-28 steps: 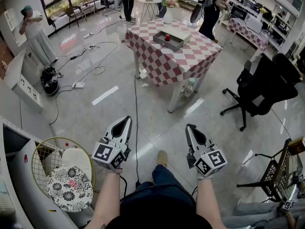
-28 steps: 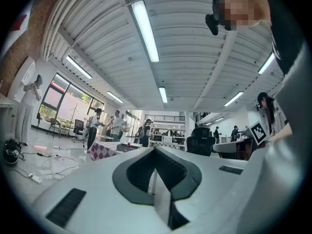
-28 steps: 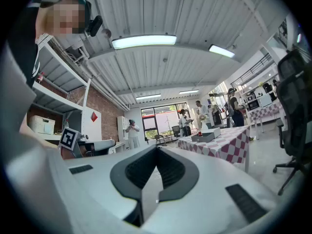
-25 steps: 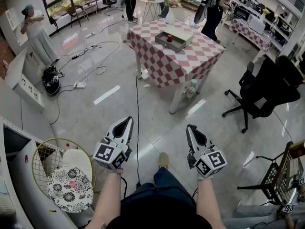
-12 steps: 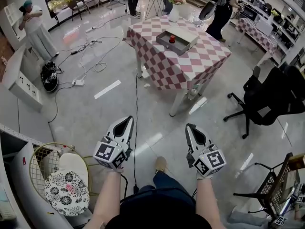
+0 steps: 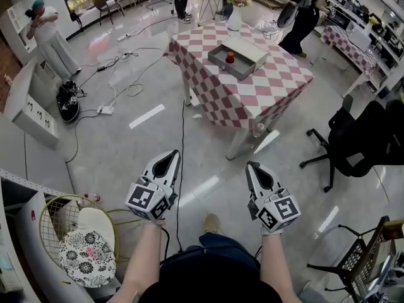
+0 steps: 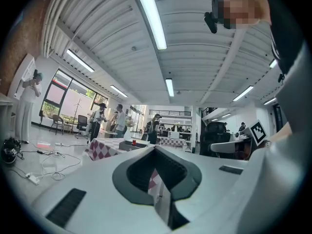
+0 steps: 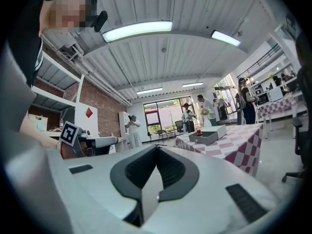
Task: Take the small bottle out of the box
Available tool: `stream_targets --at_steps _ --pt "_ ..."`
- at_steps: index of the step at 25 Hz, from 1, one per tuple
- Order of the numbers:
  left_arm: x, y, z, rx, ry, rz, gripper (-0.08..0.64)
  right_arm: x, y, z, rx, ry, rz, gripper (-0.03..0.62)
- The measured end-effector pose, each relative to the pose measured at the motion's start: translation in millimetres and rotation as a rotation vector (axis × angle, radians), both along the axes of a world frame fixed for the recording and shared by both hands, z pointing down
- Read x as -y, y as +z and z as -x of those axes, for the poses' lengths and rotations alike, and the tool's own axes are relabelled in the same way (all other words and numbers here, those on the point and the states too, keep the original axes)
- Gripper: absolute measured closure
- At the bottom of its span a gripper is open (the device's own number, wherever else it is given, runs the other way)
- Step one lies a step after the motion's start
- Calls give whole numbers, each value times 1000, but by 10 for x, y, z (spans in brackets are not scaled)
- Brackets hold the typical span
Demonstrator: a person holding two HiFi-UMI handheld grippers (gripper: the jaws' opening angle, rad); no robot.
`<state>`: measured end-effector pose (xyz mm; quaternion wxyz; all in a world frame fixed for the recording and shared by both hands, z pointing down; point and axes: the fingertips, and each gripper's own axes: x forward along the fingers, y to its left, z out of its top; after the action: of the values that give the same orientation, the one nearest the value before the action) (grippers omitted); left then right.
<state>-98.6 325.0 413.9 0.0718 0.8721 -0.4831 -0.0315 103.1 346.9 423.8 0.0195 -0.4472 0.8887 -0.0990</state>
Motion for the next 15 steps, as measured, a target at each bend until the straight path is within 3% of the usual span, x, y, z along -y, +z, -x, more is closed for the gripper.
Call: stream_targets --at_steps 15 --pt "535 38 -352 16 -21 -1 557 642 8 -363 27 -20 -12 589"
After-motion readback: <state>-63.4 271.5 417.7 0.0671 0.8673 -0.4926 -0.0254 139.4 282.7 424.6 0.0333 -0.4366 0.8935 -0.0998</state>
